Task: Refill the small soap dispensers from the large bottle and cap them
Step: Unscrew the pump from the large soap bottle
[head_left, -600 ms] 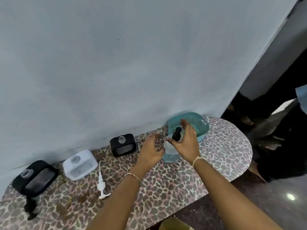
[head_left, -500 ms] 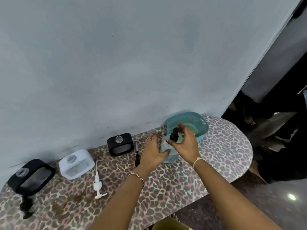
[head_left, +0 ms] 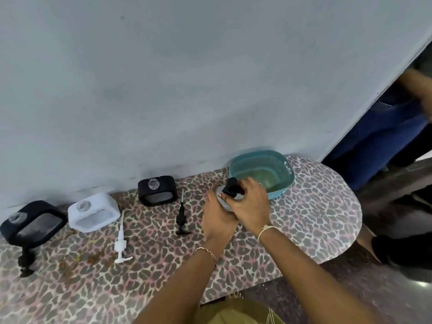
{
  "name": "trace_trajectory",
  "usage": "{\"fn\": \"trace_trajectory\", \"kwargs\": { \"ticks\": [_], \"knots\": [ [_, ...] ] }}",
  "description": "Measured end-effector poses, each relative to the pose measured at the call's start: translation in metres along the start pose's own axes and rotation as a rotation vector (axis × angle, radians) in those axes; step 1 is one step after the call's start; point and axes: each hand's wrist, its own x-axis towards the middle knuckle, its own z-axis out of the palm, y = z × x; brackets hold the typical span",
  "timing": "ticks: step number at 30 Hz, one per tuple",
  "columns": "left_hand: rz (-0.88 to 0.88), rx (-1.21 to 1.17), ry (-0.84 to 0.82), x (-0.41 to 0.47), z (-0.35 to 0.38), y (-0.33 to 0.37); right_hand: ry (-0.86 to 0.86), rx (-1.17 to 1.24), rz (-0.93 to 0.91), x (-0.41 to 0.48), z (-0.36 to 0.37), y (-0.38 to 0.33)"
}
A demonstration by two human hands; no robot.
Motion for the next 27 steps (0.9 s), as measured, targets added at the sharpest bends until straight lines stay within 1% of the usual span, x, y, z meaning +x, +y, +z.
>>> {"fn": "trace_trajectory", "kwargs": {
  "ticks": [3, 8, 10, 13, 15, 17, 19, 20, 24, 27],
  "knots": [
    [0.02, 0.018, -0.005, 0.004, -0.003, 0.0, -0.041, -0.003, -0.053, 0.004, -0.003, 0.002],
    [0.122, 0.017, -0.116, 0.017, -0.018, -0.007, -0.148, -0.003, -0.127, 0.009, -0.006, 0.007],
    [0.147, 0.016, -0.154, 0.02, -0.024, -0.007, -0.254, 0.041, -0.161, 0.014, -0.012, 0.008],
    [0.168, 0.004, -0.191, 0.022, -0.028, -0.007, -0.477, 0.163, -0.178, 0.027, -0.026, 0.008],
    [0.18, -0.01, -0.192, 0.021, -0.029, -0.007, -0.56, 0.223, -0.178, 0.032, -0.032, 0.008],
    [0.168, -0.05, -0.175, 0.019, -0.03, -0.01, -0.534, 0.269, -0.155, 0.034, -0.033, 0.01],
    [0.152, -0.08, -0.126, 0.017, -0.031, -0.016, -0.431, 0.28, -0.129, 0.034, -0.032, 0.014],
    [0.145, -0.076, -0.103, 0.016, -0.032, -0.017, -0.4, 0.291, -0.118, 0.032, -0.032, 0.016],
    [0.143, 0.002, -0.01, 0.009, -0.035, -0.021, -0.385, 0.298, -0.1, 0.019, -0.025, 0.009],
    [0.142, 0.034, 0.012, 0.008, -0.034, -0.021, -0.255, 0.303, -0.107, 0.01, -0.01, -0.002]
  ]
}}
